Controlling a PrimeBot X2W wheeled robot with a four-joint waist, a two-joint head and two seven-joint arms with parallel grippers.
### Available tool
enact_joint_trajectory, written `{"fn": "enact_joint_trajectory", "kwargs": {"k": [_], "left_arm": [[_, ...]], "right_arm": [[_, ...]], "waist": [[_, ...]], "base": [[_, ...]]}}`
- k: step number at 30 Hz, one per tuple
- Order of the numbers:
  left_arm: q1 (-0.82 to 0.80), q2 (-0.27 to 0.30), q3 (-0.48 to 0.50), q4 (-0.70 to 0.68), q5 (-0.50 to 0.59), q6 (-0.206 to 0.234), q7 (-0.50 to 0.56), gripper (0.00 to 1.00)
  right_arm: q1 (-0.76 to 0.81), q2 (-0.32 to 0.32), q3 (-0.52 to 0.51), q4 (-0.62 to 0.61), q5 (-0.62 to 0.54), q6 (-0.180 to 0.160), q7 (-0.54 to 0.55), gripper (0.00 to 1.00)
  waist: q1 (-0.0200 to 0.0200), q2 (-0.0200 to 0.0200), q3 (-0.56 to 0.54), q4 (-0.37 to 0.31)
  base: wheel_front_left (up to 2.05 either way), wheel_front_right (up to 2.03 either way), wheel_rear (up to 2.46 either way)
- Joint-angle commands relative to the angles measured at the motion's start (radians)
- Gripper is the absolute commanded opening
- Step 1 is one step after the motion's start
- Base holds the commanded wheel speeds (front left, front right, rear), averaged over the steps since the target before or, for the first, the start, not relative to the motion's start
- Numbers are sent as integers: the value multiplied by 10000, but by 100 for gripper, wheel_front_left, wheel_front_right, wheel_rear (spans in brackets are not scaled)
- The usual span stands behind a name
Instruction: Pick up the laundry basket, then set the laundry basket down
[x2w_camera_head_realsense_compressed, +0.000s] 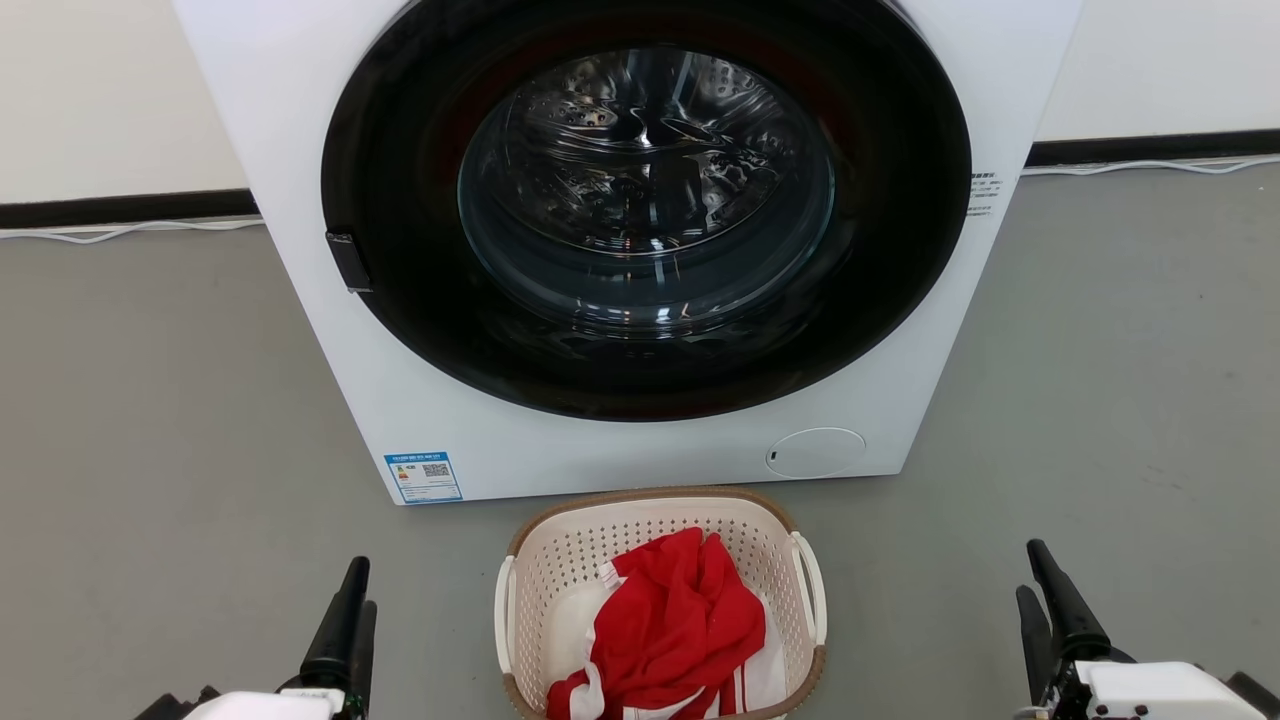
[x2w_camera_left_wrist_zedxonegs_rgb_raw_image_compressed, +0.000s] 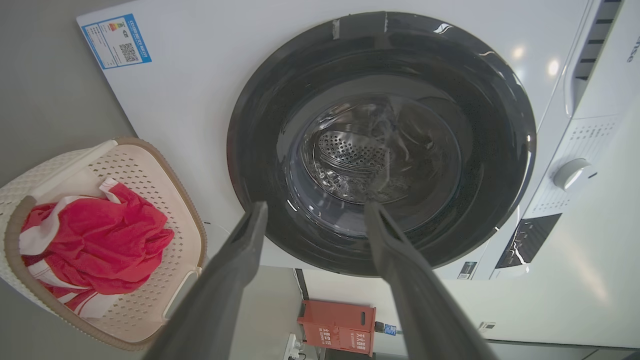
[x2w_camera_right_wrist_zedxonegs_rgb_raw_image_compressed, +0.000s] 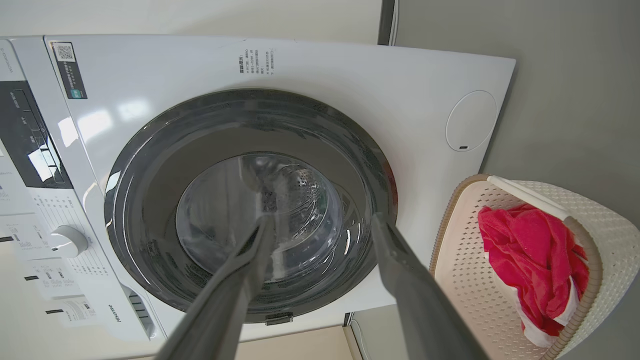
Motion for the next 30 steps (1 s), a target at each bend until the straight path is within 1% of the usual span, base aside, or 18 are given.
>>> {"fn": "enact_joint_trajectory", "kwargs": {"k": [1, 11, 22, 30], "left_arm": [[-254, 54, 26, -322, 125, 24, -52, 100], [-236, 72, -269, -903, 1592, 363, -346, 100], [-195, 117, -758, -1323, 3923, 743, -669, 100], [-133, 270, -1155, -1546, 5229, 1237, -904, 100]], "right_arm": [[-242, -91, 31, -308, -108, 18, -96, 100], [-201, -100, 186, -746, -1531, 24, -390, 100], [-98, -111, 460, -1170, -3299, 31, -713, 100], [4, -118, 590, -1340, -4485, 36, -948, 100]], "waist": [[-3, 0, 0, 1], [-3, 0, 21, 8], [-3, 0, 9, 2], [-3, 0, -32, -2]], "base": [[0, 0, 0], [0, 0, 0], [0, 0, 0], [0, 0, 0]]}}
